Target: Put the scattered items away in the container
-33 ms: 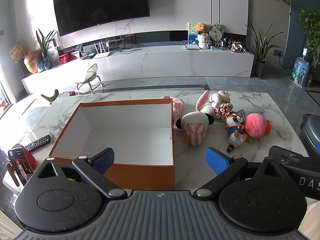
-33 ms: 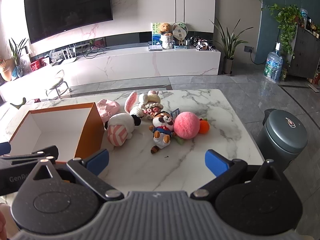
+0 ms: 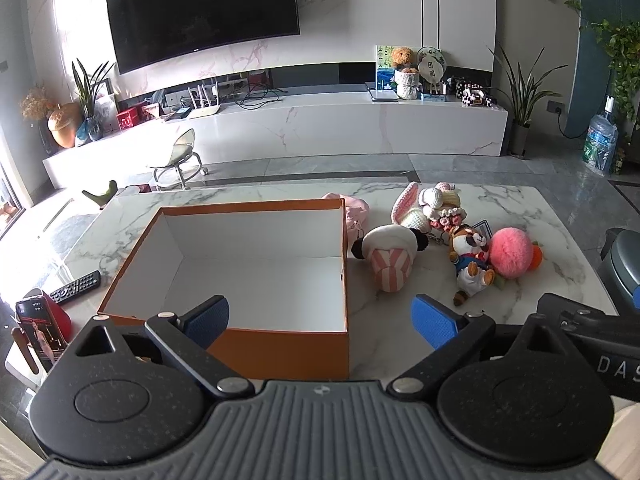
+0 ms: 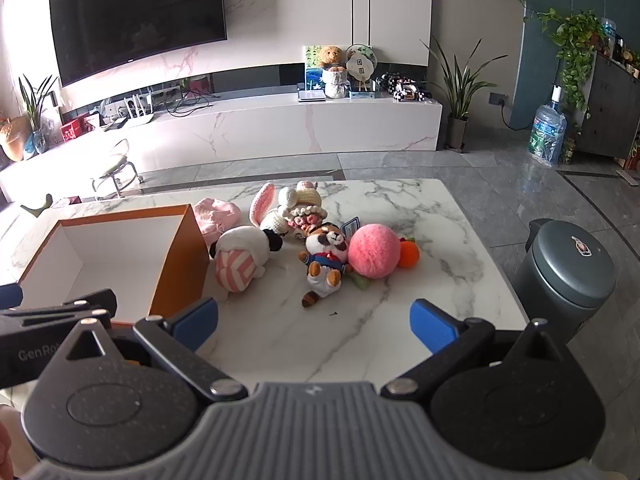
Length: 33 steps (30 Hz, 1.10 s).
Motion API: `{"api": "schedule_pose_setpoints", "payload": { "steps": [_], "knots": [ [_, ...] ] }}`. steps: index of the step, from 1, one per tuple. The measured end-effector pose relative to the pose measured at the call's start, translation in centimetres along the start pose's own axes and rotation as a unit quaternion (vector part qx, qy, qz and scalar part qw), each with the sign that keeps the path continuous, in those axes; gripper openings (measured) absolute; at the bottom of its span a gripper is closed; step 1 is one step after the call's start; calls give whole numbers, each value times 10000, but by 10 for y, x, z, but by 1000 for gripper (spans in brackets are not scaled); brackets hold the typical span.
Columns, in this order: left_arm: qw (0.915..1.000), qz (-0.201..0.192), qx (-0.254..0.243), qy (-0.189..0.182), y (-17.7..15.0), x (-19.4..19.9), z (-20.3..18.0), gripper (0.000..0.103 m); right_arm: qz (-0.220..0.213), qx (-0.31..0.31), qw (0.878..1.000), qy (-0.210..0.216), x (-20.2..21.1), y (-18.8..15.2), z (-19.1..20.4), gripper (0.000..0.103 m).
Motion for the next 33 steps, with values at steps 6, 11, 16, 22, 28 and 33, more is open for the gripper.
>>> {"api": "schedule_pose_setpoints", "payload": {
  "steps": [6, 11, 16, 22, 28, 33],
  "knots": [
    [10000, 34, 4, -16, 1, -2, 0, 103, -27, 4, 10000, -46, 0, 0, 4, 103],
    [10000, 14, 58, -30, 1, 0, 0, 103, -18, -37, 10000, -44, 4, 0, 1, 103],
    [10000, 7, 29, -30, 1, 0, 0, 103, -28, -3, 10000, -29, -2, 1, 3, 103],
    [10000, 22, 63, -33, 3, 0, 1, 103, 33, -5, 10000, -20, -4, 1, 1, 103],
    [10000, 21, 86, -10, 4, 0, 1, 103, 34, 25, 10000, -8, -5, 3, 1, 103],
    [9999, 41, 93, 13, 3, 0, 1, 103, 40, -1, 10000, 5, -8, 3, -2, 103]
  ]
}}
Point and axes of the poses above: each gripper's, at about its wrist camera, not at the fingertips, and x roughly against the way its jaws point, z to its left, y to its top, the point moved 7 cm from there along -x, roughly the way its jaws point
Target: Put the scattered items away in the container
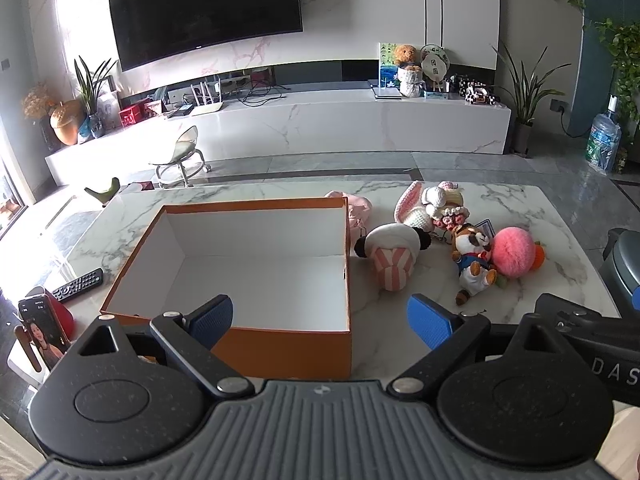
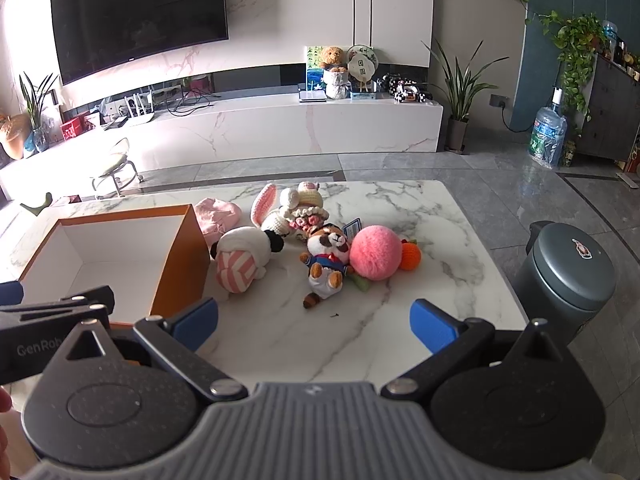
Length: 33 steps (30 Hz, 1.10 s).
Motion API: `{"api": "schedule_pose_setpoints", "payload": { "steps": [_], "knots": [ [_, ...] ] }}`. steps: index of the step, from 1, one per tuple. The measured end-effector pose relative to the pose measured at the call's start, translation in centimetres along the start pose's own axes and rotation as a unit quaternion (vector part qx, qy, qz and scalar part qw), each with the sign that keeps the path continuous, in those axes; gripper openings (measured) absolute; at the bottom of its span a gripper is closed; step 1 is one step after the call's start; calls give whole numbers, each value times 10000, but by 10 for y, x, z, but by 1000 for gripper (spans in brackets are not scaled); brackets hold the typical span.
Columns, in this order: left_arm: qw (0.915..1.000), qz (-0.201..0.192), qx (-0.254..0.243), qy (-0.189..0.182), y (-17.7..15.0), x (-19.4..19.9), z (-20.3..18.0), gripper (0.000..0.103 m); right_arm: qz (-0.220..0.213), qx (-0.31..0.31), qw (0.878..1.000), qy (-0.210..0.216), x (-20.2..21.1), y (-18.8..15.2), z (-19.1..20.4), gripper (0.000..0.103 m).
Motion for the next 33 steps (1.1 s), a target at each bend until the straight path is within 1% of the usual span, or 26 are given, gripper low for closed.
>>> {"api": "schedule_pose_setpoints", "payload": {
  "steps": [33],
  "knots": [
    [9999, 83, 56, 28, -1, -2, 3, 103, 9, -68, 10000, 68, 3, -4, 4, 103]
  ]
}}
Point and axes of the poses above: each gripper's, at about its wrist camera, not at the fingertips, and x roughly against the way its jaws point, z to its left, y to its top, the point moved 7 cm from there along -x, roughly the way its jaws point
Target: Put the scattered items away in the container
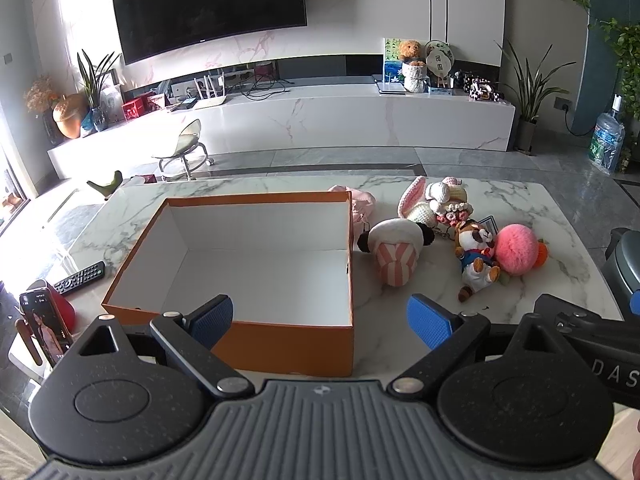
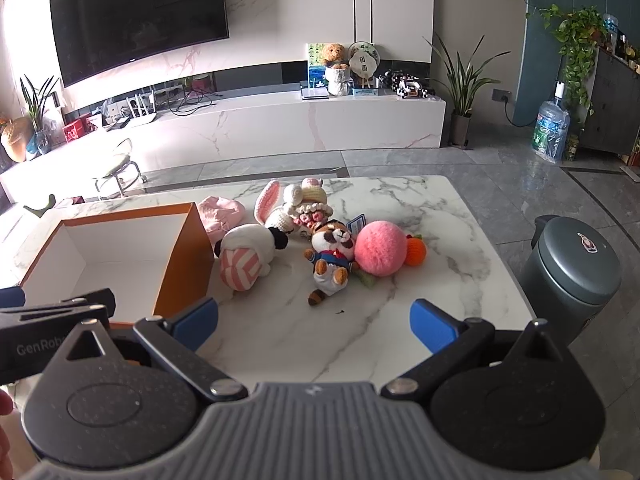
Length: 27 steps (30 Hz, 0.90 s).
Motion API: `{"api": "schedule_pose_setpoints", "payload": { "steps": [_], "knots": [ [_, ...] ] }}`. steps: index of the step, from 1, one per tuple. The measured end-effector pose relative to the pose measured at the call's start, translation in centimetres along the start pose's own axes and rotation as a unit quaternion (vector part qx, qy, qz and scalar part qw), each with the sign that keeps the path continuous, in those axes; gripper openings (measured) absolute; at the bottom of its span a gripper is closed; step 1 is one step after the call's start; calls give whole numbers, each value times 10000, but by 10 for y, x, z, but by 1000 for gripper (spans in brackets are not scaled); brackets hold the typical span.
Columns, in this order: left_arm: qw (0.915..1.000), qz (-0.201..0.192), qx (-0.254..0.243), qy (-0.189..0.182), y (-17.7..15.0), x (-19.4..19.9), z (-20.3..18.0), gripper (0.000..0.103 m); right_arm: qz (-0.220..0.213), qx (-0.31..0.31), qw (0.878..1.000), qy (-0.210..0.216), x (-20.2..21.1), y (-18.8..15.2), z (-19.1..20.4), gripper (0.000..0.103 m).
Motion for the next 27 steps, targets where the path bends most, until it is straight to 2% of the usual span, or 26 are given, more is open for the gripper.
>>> {"api": "schedule_pose_setpoints", "payload": {
  "steps": [11, 16, 22, 27],
  "knots": [
    [10000, 41, -11, -25, -1, -5, -2, 103, -18, -25, 10000, 22, -5, -1, 0, 103],
    [9998, 64, 51, -198, -1, -9, -8, 103, -173, -31, 9998, 89, -8, -1, -4, 103],
    [9991, 78, 15, -417, 2, -19, -25, 103, -243, -210, 9987, 390, -19, 1, -24, 103],
    [9977, 40, -261, -629, 11, -30, -52, 103, -204, -324, 9990, 247, -32, 9, -53, 103]
  ]
}}
Point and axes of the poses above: each gripper's, at about its wrist camera, not at the fingertips, and x roughly against the way its jaws point, z to its left, y to its top, the point moved 7 cm from there along -x, roughly the way its jaws point
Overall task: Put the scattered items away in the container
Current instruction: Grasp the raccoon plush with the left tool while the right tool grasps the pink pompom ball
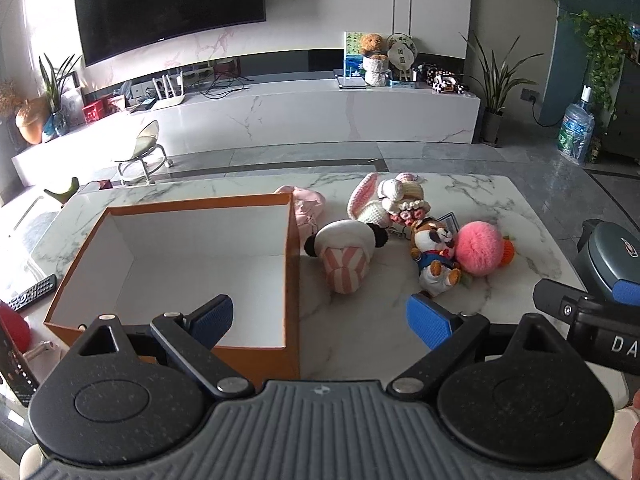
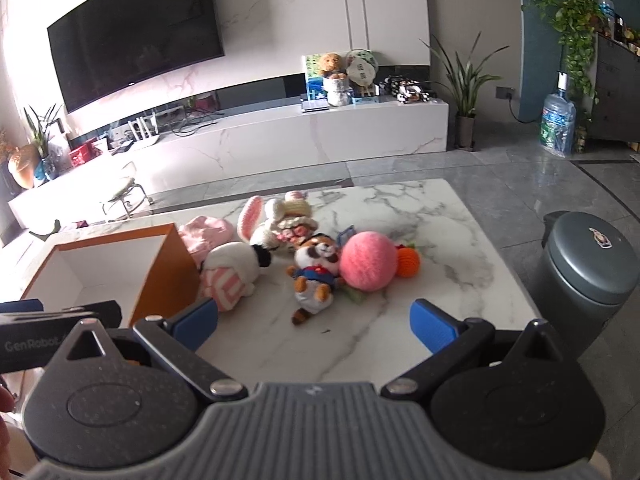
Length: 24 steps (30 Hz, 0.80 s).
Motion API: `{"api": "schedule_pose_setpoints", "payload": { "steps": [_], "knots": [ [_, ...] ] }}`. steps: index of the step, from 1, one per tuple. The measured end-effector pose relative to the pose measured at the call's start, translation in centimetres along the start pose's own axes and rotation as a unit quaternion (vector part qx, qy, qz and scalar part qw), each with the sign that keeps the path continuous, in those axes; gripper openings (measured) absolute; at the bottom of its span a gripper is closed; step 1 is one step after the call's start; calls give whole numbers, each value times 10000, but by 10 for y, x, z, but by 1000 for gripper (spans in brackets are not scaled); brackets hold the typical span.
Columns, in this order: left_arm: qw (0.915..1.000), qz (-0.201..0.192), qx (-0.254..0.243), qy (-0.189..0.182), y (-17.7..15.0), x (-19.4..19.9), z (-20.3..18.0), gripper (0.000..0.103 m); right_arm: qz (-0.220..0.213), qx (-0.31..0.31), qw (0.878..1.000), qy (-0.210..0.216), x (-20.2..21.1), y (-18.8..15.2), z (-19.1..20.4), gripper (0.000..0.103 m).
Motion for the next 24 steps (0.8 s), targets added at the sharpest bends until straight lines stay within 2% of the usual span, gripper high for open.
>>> {"api": "schedule_pose_setpoints", "payload": {
  "steps": [4, 6, 8, 12, 18, 21, 24],
  "knots": [
    [9993, 24, -127, -342, 9, -21, -26, 103, -20, -76, 9999, -135, -13, 11, -25, 99],
    [9989, 65, -187, -426, 13, -38, -39, 103, 1, -31, 9995, -302, -26, 14, -38, 92],
    [9982, 159, -228, -532, 16, -57, -51, 103, 49, -14, 9991, -413, -40, 17, -50, 81],
    [9964, 365, -221, -739, 20, -93, -74, 103, 169, -61, 9990, -419, -72, 20, -70, 74],
    [9927, 746, -81, -947, 21, -153, -92, 103, 376, -11, 9993, -79, -128, 20, -80, 65],
    [9908, 976, 16, -939, 21, -184, -92, 103, 480, -84, 9988, -7, -154, 22, -88, 64],
    [9885, 1184, 41, -935, 18, -208, -95, 97, 529, -108, 9985, 92, -174, 22, -92, 64]
  ]
}}
Point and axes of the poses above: each gripper's, at about its wrist camera, not at the fingertips, and x roughly against the way its jaws point, z to its left, y to its top, the point moved 7 cm from there along -x, roughly the way its jaws point
